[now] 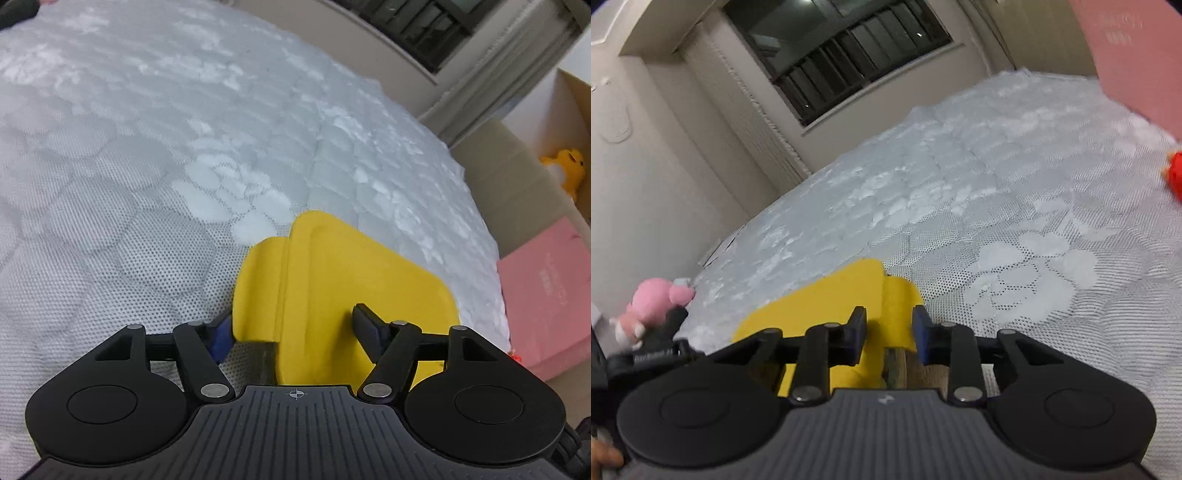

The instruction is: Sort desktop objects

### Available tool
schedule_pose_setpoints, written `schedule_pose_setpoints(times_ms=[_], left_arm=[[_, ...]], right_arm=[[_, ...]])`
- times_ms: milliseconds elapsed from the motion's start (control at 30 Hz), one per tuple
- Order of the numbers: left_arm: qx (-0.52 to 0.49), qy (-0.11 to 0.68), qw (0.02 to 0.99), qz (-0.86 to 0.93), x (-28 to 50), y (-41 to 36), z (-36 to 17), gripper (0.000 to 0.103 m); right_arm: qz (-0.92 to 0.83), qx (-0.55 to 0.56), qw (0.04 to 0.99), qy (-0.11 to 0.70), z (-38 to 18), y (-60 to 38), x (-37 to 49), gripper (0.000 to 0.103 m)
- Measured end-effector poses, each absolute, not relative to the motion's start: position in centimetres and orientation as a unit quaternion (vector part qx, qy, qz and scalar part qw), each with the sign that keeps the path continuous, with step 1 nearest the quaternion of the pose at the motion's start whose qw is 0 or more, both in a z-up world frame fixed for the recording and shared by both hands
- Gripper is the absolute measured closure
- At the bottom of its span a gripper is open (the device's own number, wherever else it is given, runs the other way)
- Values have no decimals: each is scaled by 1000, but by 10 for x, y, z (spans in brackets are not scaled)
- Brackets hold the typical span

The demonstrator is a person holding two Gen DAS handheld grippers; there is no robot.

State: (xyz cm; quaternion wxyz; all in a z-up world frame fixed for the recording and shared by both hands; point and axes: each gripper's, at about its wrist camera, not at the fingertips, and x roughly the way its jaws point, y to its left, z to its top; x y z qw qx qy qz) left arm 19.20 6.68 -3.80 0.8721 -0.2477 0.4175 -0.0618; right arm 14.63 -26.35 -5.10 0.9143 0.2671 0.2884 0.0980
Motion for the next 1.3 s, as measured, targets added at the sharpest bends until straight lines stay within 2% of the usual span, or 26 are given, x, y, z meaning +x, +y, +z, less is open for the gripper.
schedule_pose_setpoints(times_ms=[167,333,400,467,500,533,600,700,833,900,933,967,1000,1033,1067,1167,1200,1233,1267,1300], left_arm=[[-235,411,879,-63,197,65,-43,20],[-211,409,884,-83,209,59,-42,20],[-219,413,880,-85,210,63,-40,21],[-230,413,877,-86,210,69,-37,31],[-243,404,878,-84,205,75,-31,31],[-258,393,879,-82,199,82,-25,28],[-283,369,881,-87,186,91,-10,24],[-294,357,879,-118,178,85,8,24],[-310,381,854,-172,181,66,7,37],[-314,403,842,-173,186,61,-5,39],[-315,416,836,-170,189,59,-12,39],[-318,424,831,-167,191,59,-19,46],[-323,422,831,-163,191,61,-25,51],[-329,420,831,-160,192,63,-29,61],[-335,419,829,-159,192,66,-31,64],[-346,423,820,-168,195,72,-33,64],[-345,421,822,-169,194,73,-32,64],[-342,415,827,-167,191,74,-30,61],[-338,408,832,-164,187,75,-27,54],[-333,396,840,-160,183,75,-24,51]], right_arm=[[97,275,910,295,-55,-266,151,75],[89,260,917,289,-53,-262,144,74],[79,251,921,288,-53,-262,142,62],[82,262,918,285,-49,-268,139,62],[85,274,916,281,-46,-273,137,62],[88,279,918,267,-41,-276,133,63],[92,281,923,246,-28,-278,129,74],[133,272,917,259,-16,-262,143,84],[162,232,910,302,-17,-224,171,84],[166,233,897,336,-27,-214,183,84],[171,241,893,340,-31,-214,186,86],[175,249,889,343,-35,-214,189,90],[179,256,885,346,-40,-215,191,100],[176,256,885,347,-41,-216,193,103],[175,259,885,346,-43,-218,195,103],[175,257,886,343,-42,-218,192,103],[174,256,887,341,-41,-218,191,100],[166,254,892,334,-39,-220,185,96],[159,249,899,323,-36,-220,180,94],[153,240,908,309,-33,-220,176,93]])
